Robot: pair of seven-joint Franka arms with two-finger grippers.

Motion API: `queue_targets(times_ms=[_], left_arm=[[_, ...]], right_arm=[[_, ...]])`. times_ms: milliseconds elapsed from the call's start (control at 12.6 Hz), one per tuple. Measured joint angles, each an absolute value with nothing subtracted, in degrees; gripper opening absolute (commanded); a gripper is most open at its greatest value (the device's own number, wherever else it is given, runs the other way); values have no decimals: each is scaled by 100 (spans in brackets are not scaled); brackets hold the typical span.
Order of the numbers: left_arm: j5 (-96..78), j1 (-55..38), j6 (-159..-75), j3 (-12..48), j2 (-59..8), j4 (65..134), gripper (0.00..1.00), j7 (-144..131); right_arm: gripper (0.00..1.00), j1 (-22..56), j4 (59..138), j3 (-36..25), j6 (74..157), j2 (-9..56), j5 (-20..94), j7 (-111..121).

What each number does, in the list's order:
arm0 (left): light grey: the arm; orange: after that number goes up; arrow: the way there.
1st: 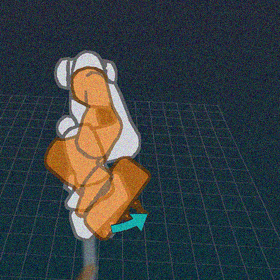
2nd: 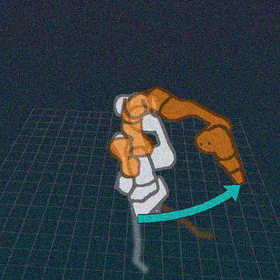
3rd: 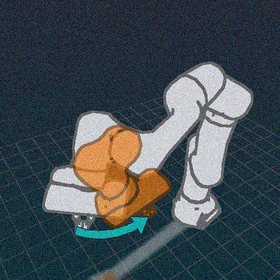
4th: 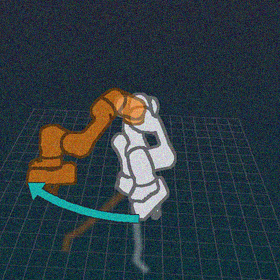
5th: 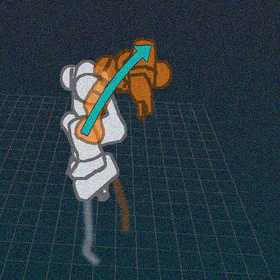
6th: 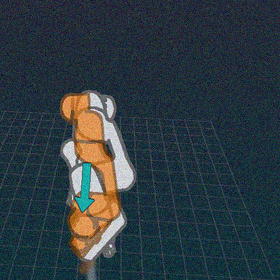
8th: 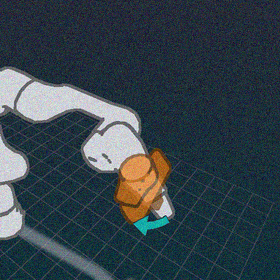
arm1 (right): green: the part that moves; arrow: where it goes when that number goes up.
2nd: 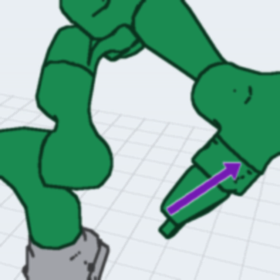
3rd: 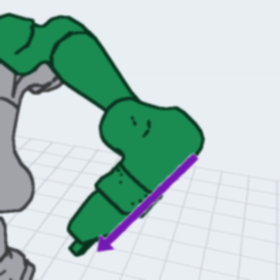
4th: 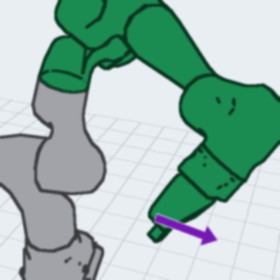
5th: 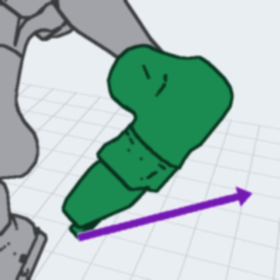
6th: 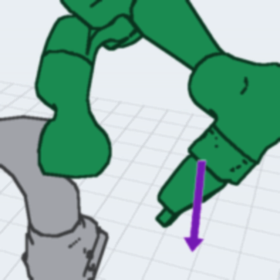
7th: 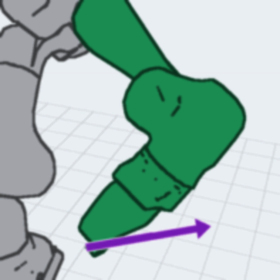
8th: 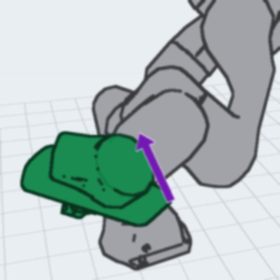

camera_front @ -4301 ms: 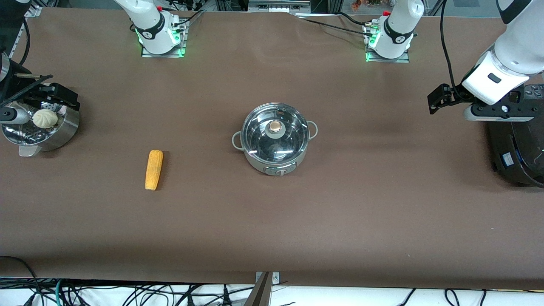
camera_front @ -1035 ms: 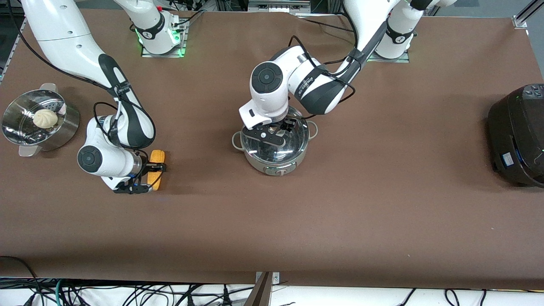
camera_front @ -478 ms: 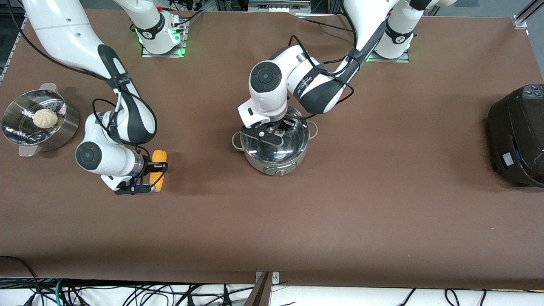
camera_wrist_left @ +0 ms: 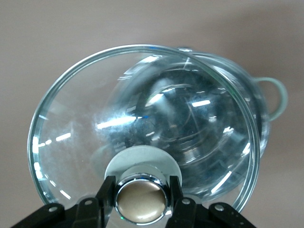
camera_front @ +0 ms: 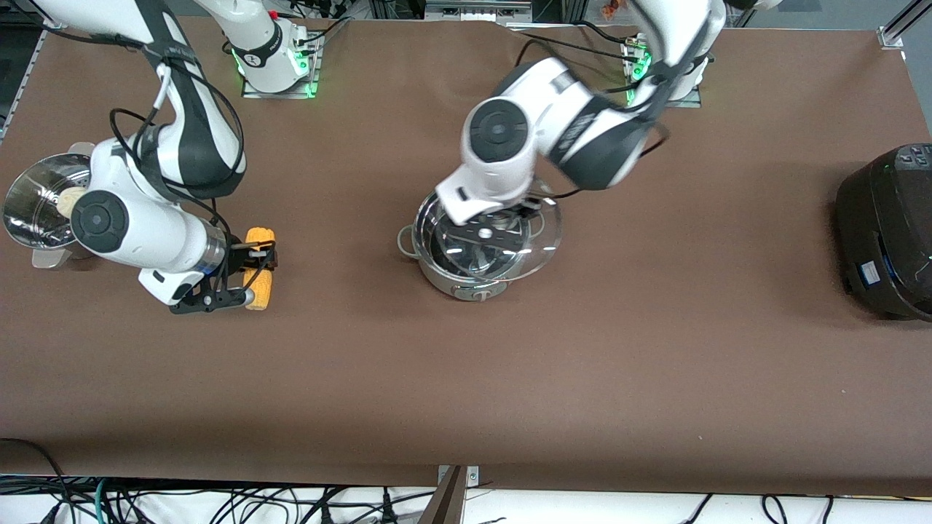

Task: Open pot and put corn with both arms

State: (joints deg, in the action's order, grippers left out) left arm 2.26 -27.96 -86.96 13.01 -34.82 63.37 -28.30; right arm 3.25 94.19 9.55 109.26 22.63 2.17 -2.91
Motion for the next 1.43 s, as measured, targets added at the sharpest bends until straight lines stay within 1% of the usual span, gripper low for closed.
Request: queue_targets(times_ms=[159, 239, 319, 398, 478, 637, 717, 796, 876, 956, 1035, 1115, 1274, 1434], left_arm=[[263, -2127, -7755, 1260, -2930, 6256, 0, -2432], [397, -1791, -7331, 1215, -2717, 6335, 0, -2010], [563, -1412, -7202, 1184, -2605, 6515, 0, -1392], [631, -985, -7297, 1161, -2594, 6767, 0, -727], [642, -534, -7646, 1143, -2627, 7134, 0, -164], [643, 234, -8794, 1141, -2757, 8068, 3, 548], [671, 434, -9505, 1143, -2830, 8603, 6, 684], [744, 495, -10168, 1143, -2893, 9103, 13, 709], [805, 497, -10675, 1152, -2930, 9536, 14, 709], [819, 495, -11010, 1177, -2938, 9864, 43, 708], [820, 494, -11259, 1203, -2937, 10119, 99, 708], [821, 492, -11417, 1217, -2936, 10278, 100, 706], [821, 492, -11469, 1233, -2865, 10344, 100, 703], [821, 493, -11312, 1254, -2455, 10257, 100, 703]], right_arm=[[0, 316, 9408, 1140, 10901, 2285, 250, -528], [0, 313, 9399, 1398, 10909, 2299, 255, -948], [0, 337, 9355, 1763, 10923, 2306, 255, -1492], [0, 466, 9281, 2096, 10931, 2308, 250, -2033], [0, 751, 9201, 2269, 10948, 2313, 242, -2511], [0, 1474, 9004, 2328, 11125, 2433, 236, -3251], [0, 1797, 8877, 2326, 11252, 2579, 232, -3578], [0, 2047, 8755, 2322, 11385, 2755, 191, -3852], [0, 2249, 8657, 2319, 11518, 2951, 82, -4097], [0, 2404, 8606, 2316, 11664, 3148, -63, -4305], [0, 2537, 8589, 2314, 11860, 3358, -203, -4480], [0, 2645, 8581, 2311, 12062, 3572, -336, -4613], [0, 2776, 8544, 2308, 12388, 3959, -584, -4779], [0, 2788, 8473, 2281, 12548, 4163, -664, -4795]])
